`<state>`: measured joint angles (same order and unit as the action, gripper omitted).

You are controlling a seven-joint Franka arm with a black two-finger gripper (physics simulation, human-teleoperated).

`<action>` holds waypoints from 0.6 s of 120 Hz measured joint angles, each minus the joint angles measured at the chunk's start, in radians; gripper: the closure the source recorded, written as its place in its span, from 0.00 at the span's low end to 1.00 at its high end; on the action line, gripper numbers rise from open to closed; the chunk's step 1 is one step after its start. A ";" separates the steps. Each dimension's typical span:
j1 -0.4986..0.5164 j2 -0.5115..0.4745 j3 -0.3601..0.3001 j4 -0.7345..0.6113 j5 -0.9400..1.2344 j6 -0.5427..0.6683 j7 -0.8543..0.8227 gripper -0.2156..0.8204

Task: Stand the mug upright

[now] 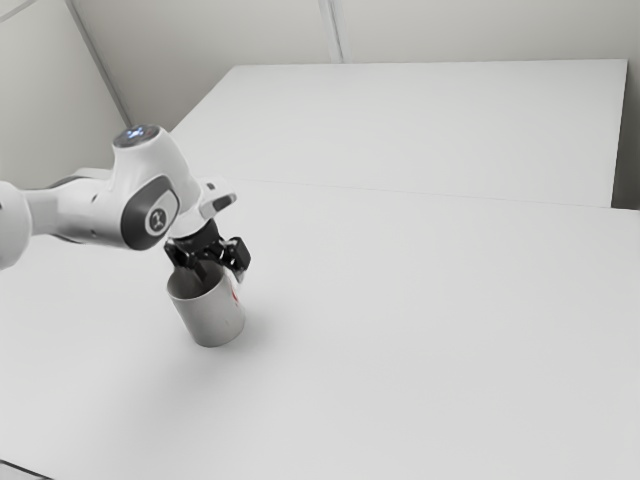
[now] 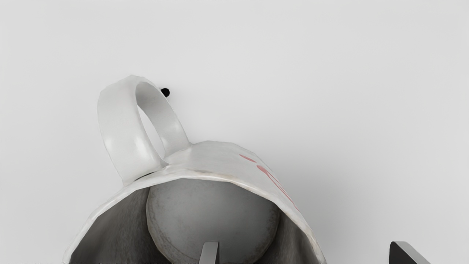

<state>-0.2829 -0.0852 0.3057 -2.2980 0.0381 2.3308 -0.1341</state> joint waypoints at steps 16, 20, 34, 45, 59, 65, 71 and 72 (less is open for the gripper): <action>0.000 -0.019 0.000 0.050 -0.002 -0.052 -0.013 0.26; 0.000 -0.022 0.000 0.066 -0.002 -0.070 -0.015 0.25; 0.003 -0.033 -0.012 0.173 0.001 -0.164 -0.012 0.23; -0.002 -0.025 -0.021 0.287 0.006 -0.253 0.008 0.22; 0.038 -0.008 -0.068 0.436 0.019 -0.368 0.036 0.22; 0.063 -0.008 -0.098 0.478 0.025 -0.405 0.049 0.22; 0.072 -0.012 -0.111 0.506 0.028 -0.437 0.062 0.21; 0.073 -0.013 -0.112 0.509 0.029 -0.441 0.064 0.21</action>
<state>-0.2098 -0.0986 0.1940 -1.7890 0.0668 1.8893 -0.0705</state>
